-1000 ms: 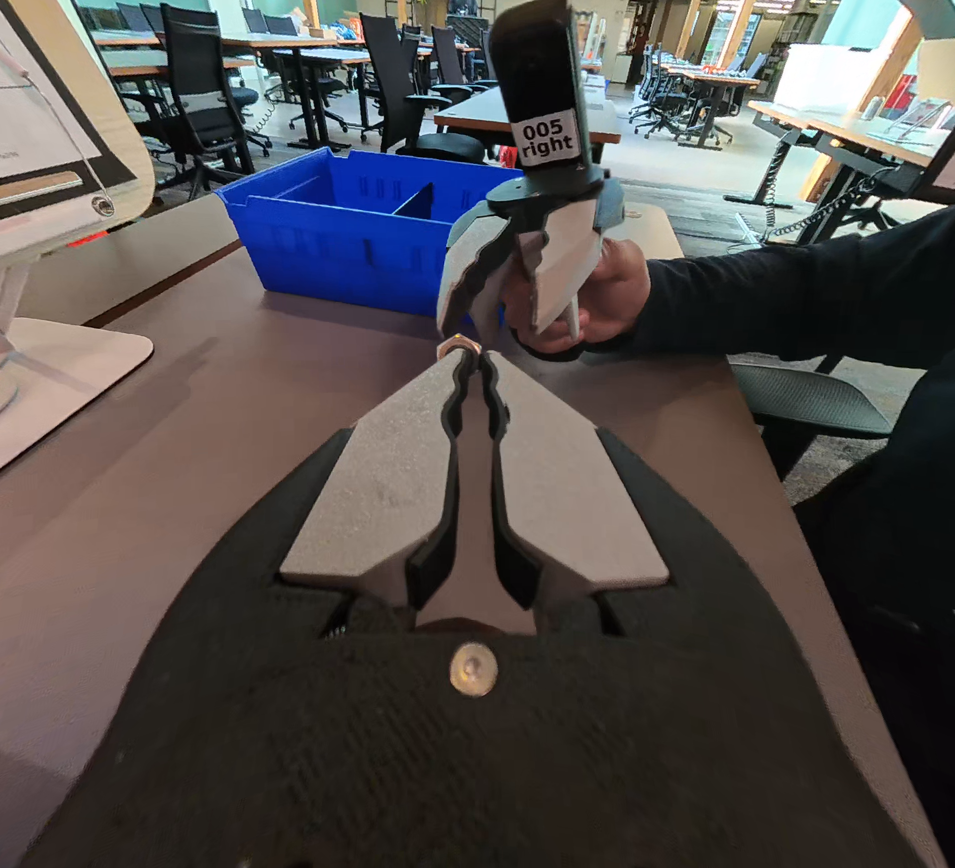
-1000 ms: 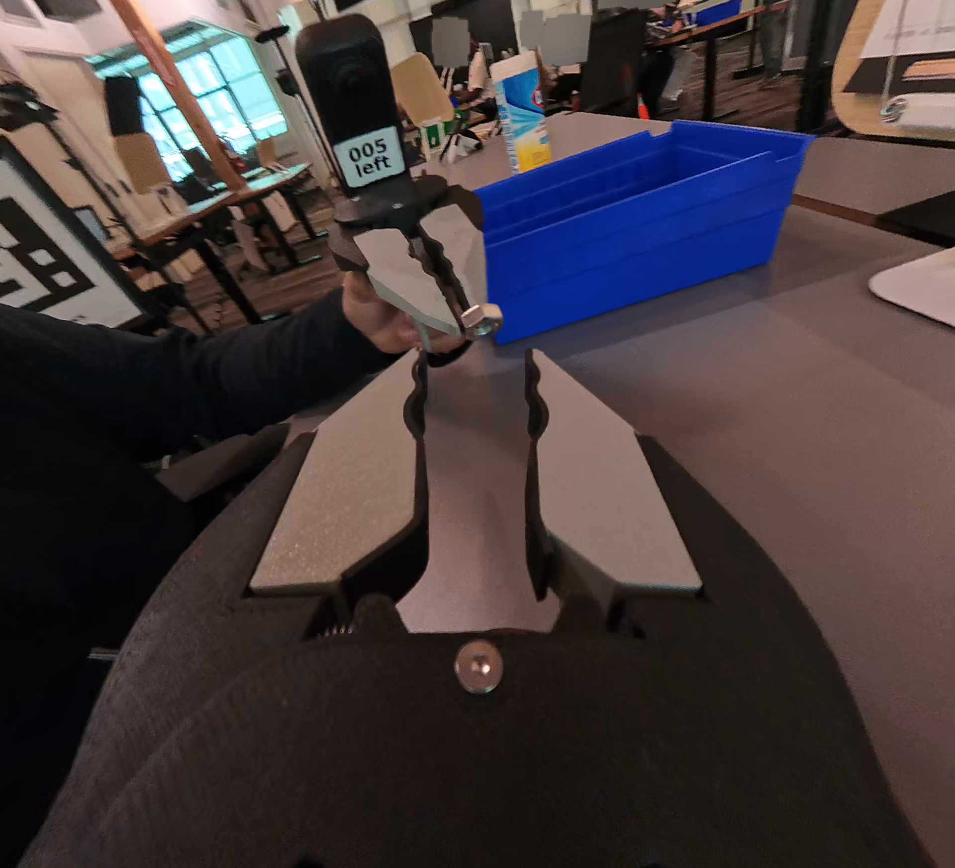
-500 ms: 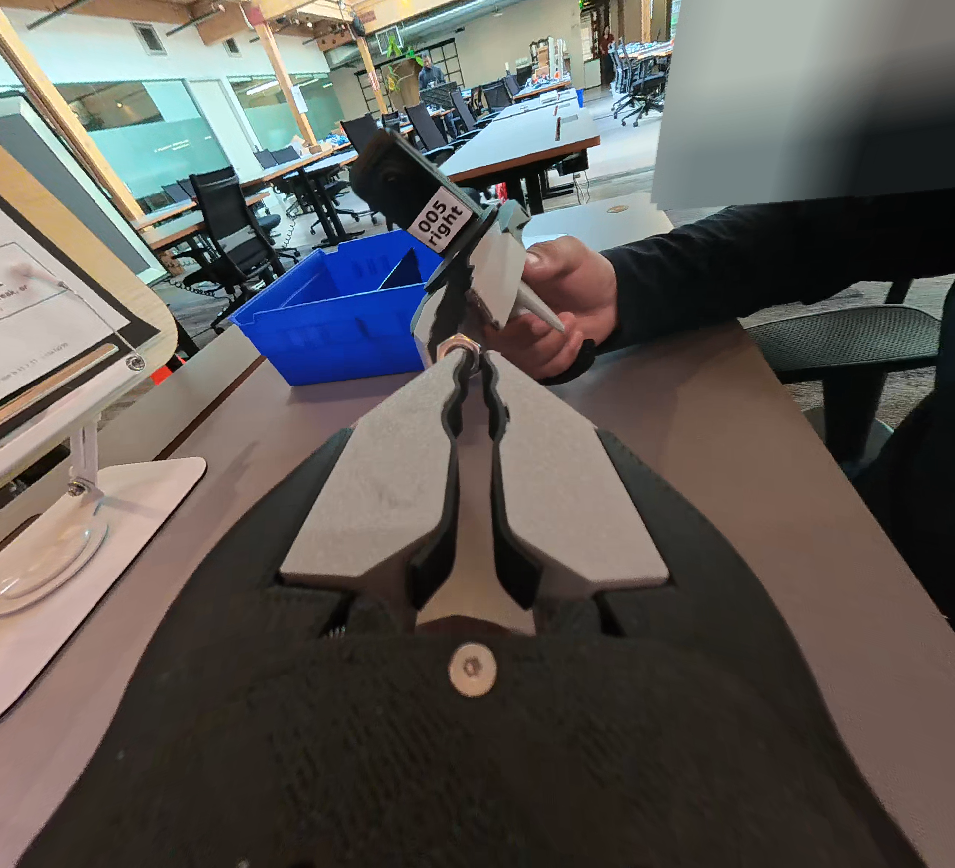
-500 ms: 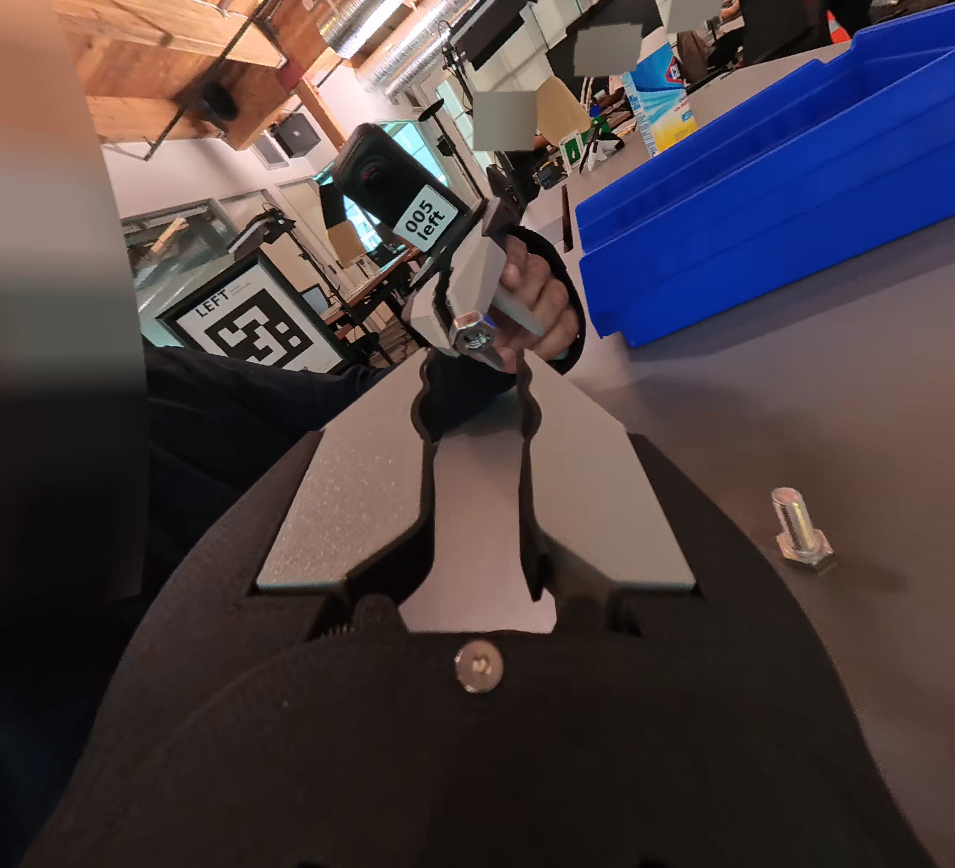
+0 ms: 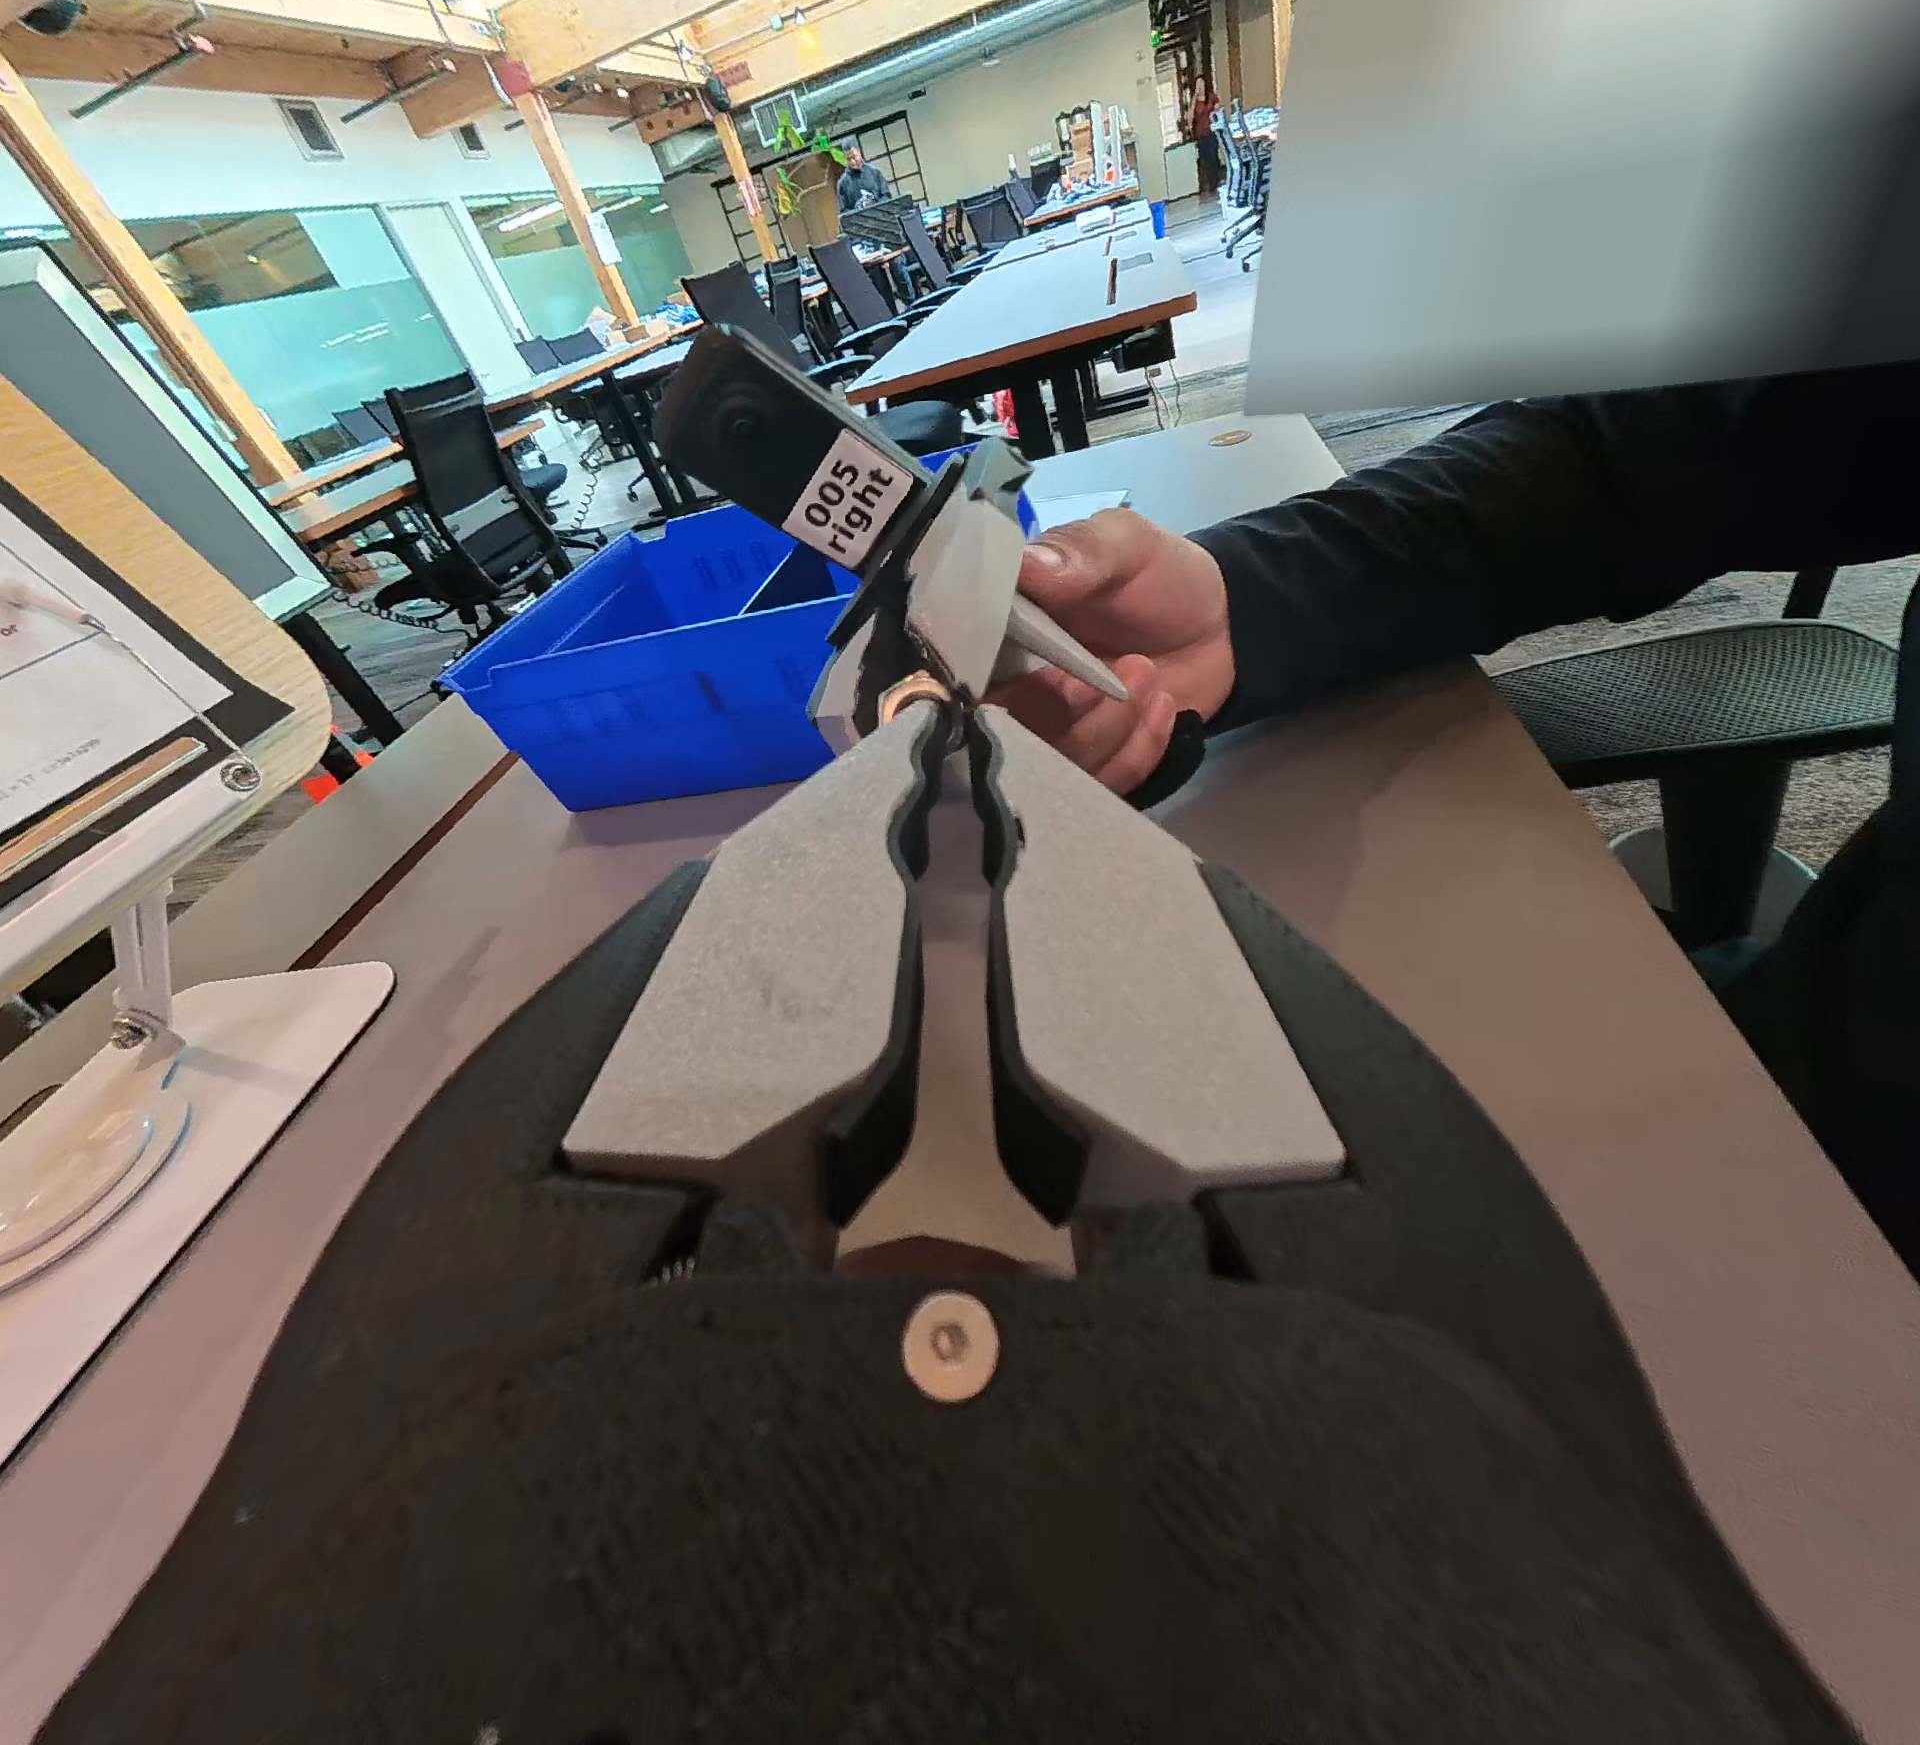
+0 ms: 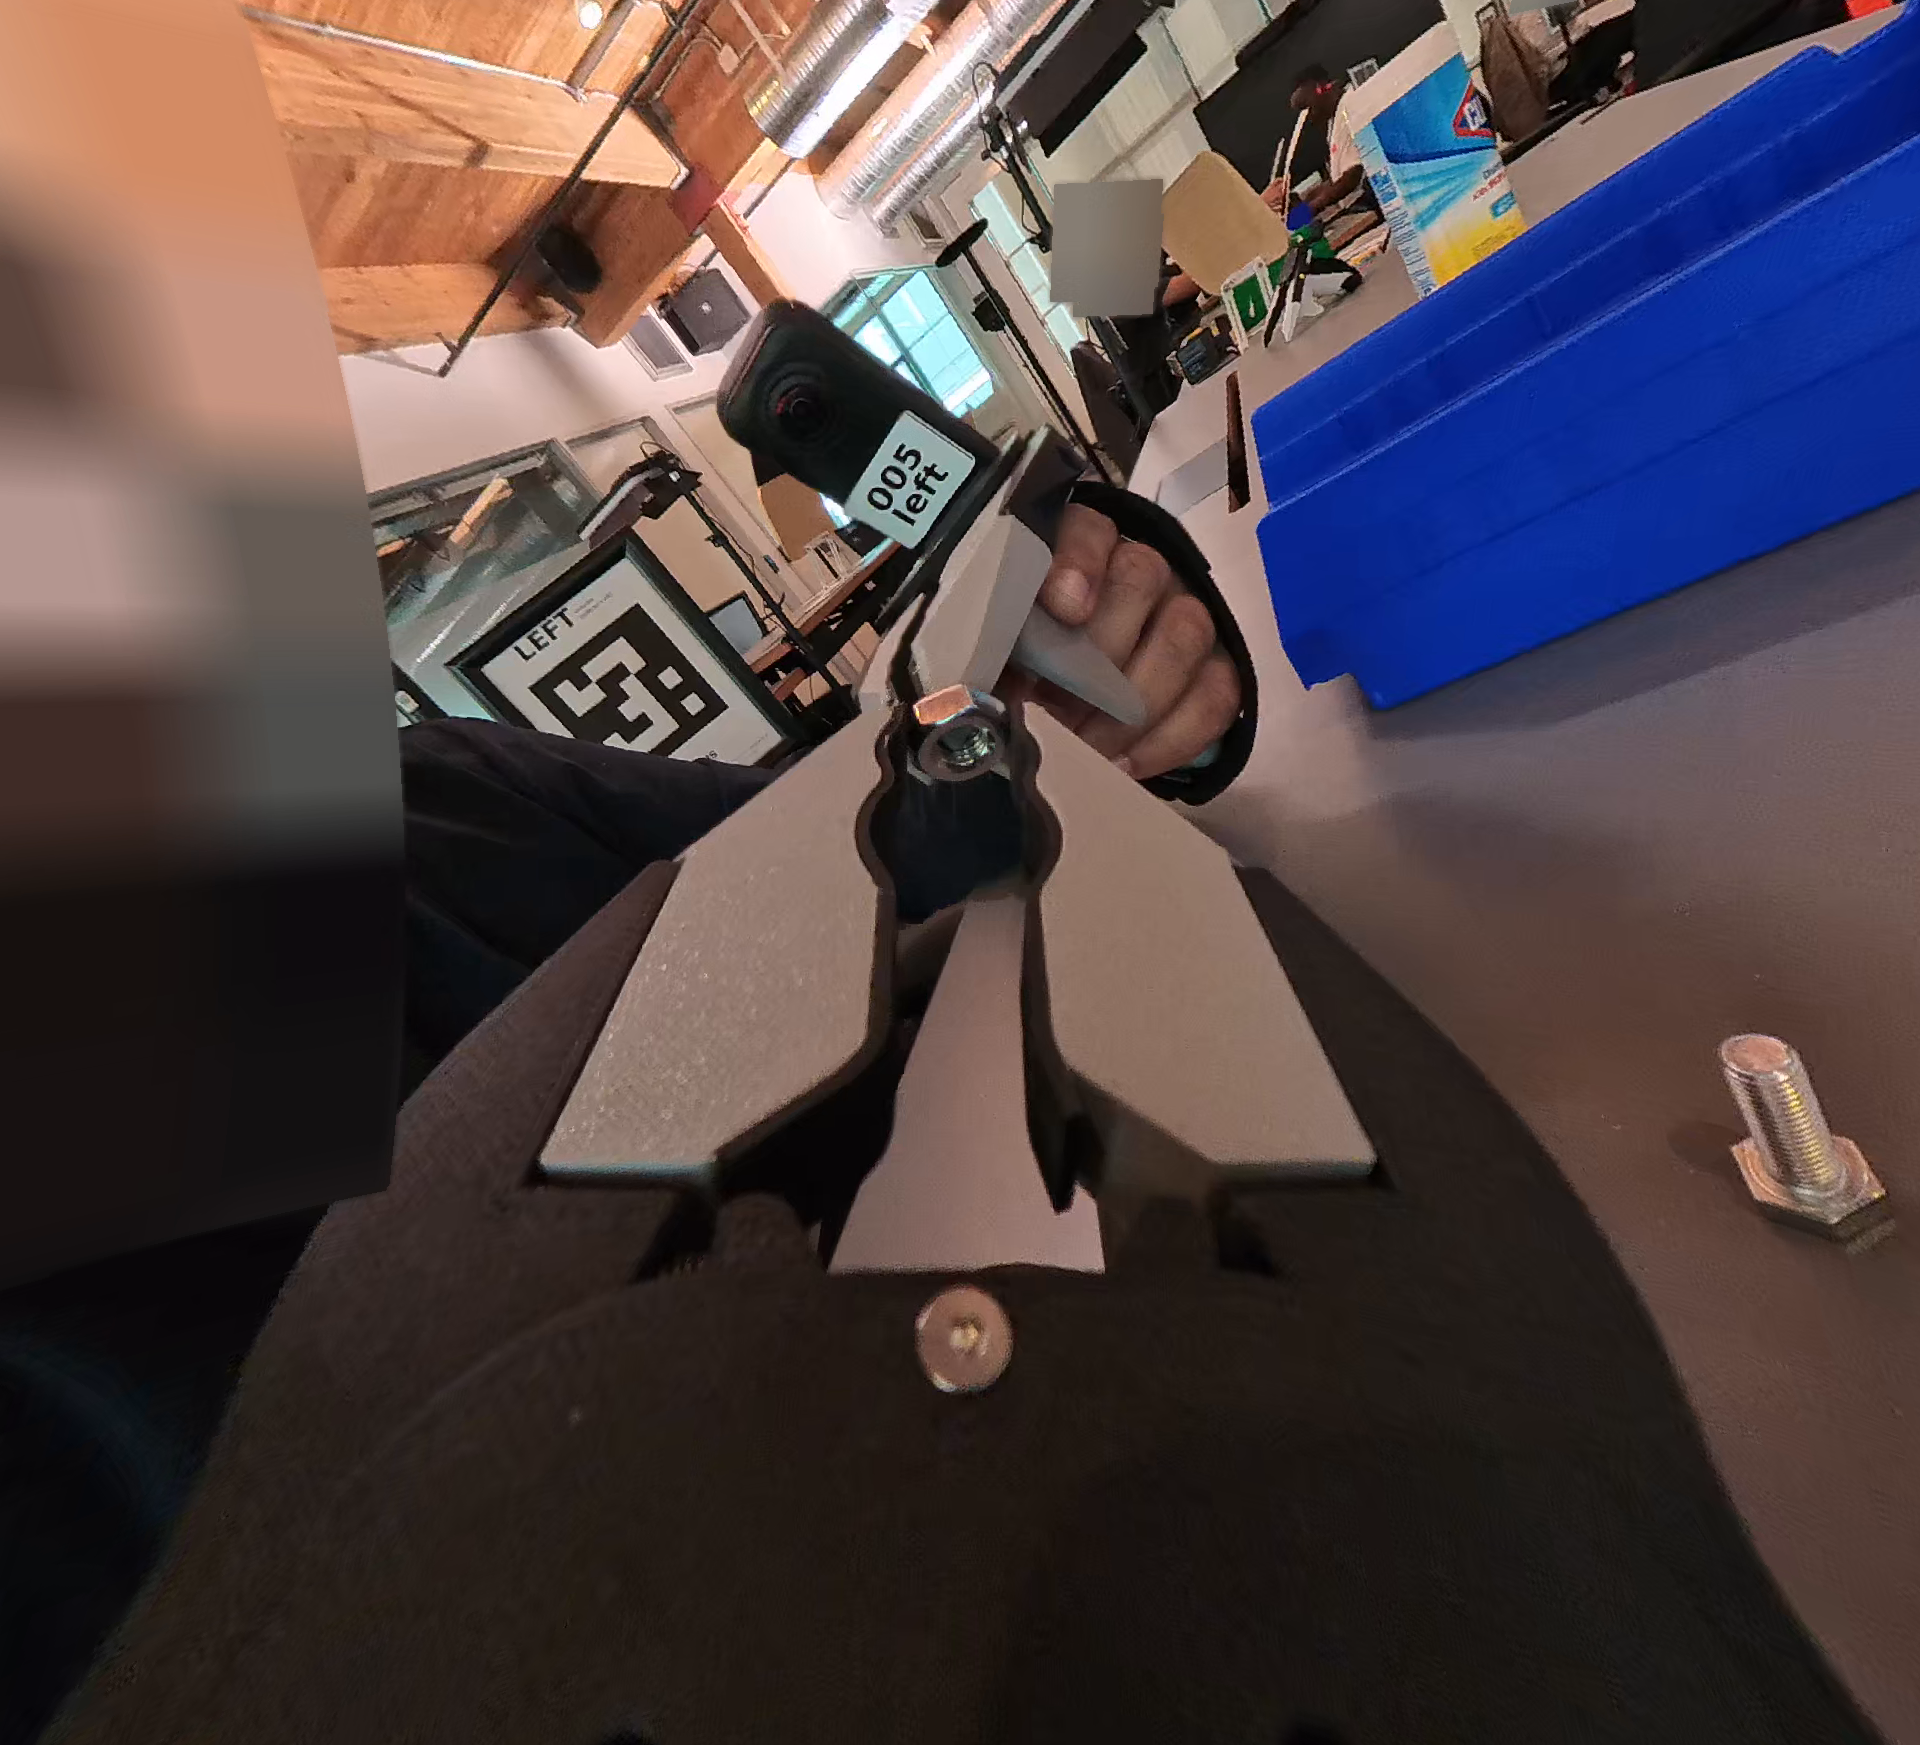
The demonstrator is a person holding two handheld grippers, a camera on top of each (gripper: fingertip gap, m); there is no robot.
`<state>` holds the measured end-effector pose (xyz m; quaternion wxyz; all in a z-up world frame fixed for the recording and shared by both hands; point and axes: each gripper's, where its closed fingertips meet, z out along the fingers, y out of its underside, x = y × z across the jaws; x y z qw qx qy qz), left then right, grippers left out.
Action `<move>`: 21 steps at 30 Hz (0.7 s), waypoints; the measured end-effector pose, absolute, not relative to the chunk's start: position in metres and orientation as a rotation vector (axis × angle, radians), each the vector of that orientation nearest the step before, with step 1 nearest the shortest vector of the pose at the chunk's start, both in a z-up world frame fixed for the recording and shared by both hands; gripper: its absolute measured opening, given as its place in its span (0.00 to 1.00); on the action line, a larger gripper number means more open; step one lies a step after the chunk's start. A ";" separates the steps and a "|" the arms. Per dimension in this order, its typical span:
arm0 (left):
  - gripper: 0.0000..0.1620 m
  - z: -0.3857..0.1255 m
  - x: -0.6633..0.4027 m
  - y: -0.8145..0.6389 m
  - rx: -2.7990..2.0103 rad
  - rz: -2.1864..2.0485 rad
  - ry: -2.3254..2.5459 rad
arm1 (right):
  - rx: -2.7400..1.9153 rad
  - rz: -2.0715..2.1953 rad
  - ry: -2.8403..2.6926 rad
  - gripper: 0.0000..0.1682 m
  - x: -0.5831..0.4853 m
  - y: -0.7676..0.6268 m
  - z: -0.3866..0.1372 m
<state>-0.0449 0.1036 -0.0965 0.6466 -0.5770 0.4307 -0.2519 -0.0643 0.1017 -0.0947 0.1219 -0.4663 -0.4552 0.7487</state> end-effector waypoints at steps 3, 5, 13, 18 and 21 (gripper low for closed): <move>0.01 -0.093 -0.043 0.102 -1.291 -0.595 0.968 | -1.334 2.259 -1.312 0.10 -0.062 0.099 -0.091; 0.01 -0.094 -0.041 0.102 -1.291 -0.613 0.964 | -1.322 2.288 -1.309 0.11 -0.063 0.096 -0.090; 0.01 -0.092 -0.039 0.104 -1.274 -0.581 0.946 | -1.301 2.335 -1.286 0.11 -0.063 0.094 -0.087; 0.01 -0.089 -0.042 0.105 -1.269 -0.569 0.932 | -1.303 2.342 -1.265 0.11 -0.062 0.098 -0.087; 0.01 -0.089 -0.042 0.105 -1.265 -0.557 0.936 | -1.297 2.351 -1.270 0.12 -0.061 0.098 -0.086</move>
